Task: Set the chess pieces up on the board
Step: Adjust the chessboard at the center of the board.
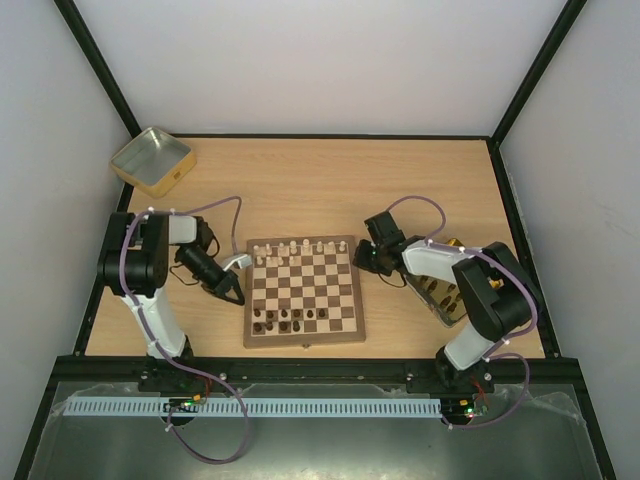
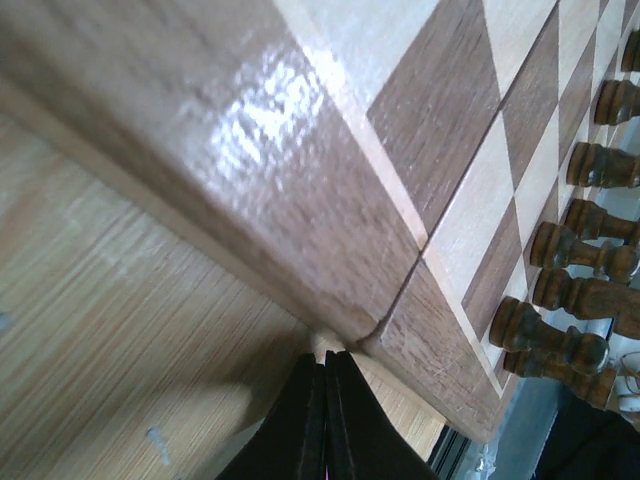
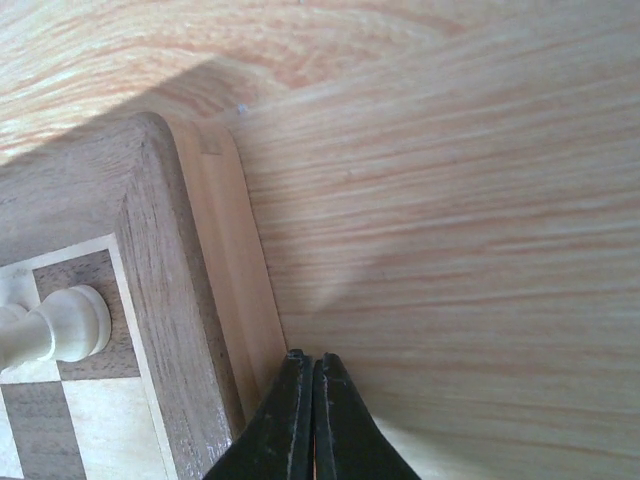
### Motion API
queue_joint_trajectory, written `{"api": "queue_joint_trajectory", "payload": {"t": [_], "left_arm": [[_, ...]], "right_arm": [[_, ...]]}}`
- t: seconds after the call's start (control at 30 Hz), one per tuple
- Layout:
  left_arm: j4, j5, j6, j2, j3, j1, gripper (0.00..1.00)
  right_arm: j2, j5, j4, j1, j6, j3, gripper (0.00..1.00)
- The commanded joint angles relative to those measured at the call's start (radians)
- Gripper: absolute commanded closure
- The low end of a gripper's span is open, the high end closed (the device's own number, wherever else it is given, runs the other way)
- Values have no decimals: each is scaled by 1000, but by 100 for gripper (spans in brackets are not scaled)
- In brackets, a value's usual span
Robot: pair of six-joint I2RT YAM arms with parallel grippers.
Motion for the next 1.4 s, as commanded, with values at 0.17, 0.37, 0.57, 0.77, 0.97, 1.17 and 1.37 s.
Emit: {"api": "queue_joint_trajectory", "payload": {"t": [0.17, 0.37, 0.57, 0.77, 0.97, 1.17, 1.37], "left_arm": [[106, -76, -12, 44, 11, -29, 98], [197, -109, -100, 78, 14, -27, 98], [241, -119, -156, 90, 44, -27, 98], [269, -141, -194, 107, 81, -27, 98], [291, -160, -234, 125, 127, -27, 98], [297, -145, -260, 140, 165, -29, 98], [302, -146, -265, 138, 171, -30, 98]], "right_arm": [[40, -1, -33, -21, -25, 10, 98], [3, 26, -75, -47, -53, 3, 98], [-61, 94, -132, -66, -74, 5, 98], [-161, 186, -245, -69, -117, 65, 98], [-253, 252, -365, -83, -135, 130, 98], [-347, 284, -435, -124, -172, 113, 98], [-444, 324, -475, -184, -149, 65, 98]]}}
